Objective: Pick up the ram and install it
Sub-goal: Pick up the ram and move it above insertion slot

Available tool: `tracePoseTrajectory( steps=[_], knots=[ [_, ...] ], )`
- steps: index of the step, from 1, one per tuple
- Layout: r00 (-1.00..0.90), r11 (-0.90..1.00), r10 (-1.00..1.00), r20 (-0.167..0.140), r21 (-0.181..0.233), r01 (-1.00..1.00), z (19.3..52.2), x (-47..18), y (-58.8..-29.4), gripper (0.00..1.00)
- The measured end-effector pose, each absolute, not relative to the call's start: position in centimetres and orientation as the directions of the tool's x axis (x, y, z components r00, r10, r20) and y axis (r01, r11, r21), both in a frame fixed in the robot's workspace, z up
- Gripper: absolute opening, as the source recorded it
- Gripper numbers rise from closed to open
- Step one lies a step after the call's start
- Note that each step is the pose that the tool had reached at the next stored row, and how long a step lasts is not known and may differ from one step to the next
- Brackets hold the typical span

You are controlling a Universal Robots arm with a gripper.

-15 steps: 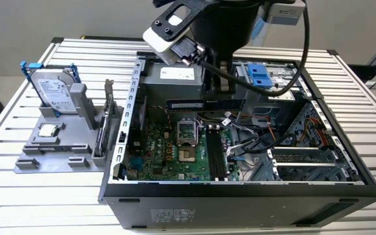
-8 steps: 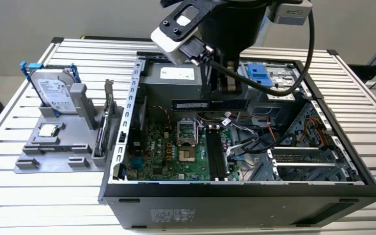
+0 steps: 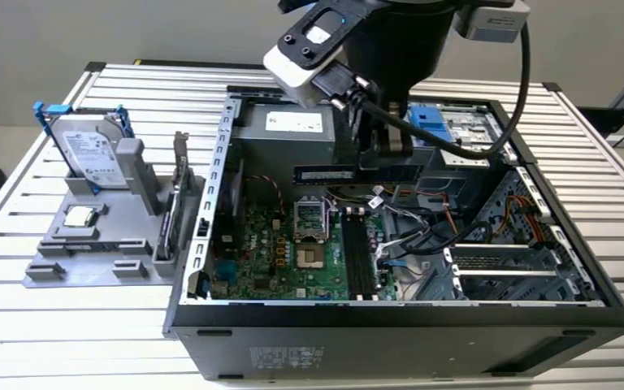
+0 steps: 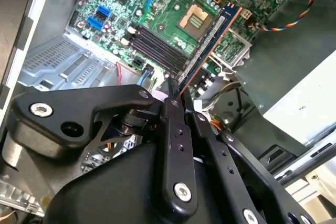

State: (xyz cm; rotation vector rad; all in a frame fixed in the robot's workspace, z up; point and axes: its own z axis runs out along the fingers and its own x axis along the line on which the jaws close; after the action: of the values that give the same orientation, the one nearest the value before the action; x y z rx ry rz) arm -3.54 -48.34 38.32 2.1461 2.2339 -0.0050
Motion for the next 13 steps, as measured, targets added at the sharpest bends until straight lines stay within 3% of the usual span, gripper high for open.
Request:
tracePoseTrajectory(
  steps=[13],
  knots=[
    [-0.04,0.041,0.999,-0.034,0.028,0.999,38.3,-1.6,-48.3,0.0]
  ],
)
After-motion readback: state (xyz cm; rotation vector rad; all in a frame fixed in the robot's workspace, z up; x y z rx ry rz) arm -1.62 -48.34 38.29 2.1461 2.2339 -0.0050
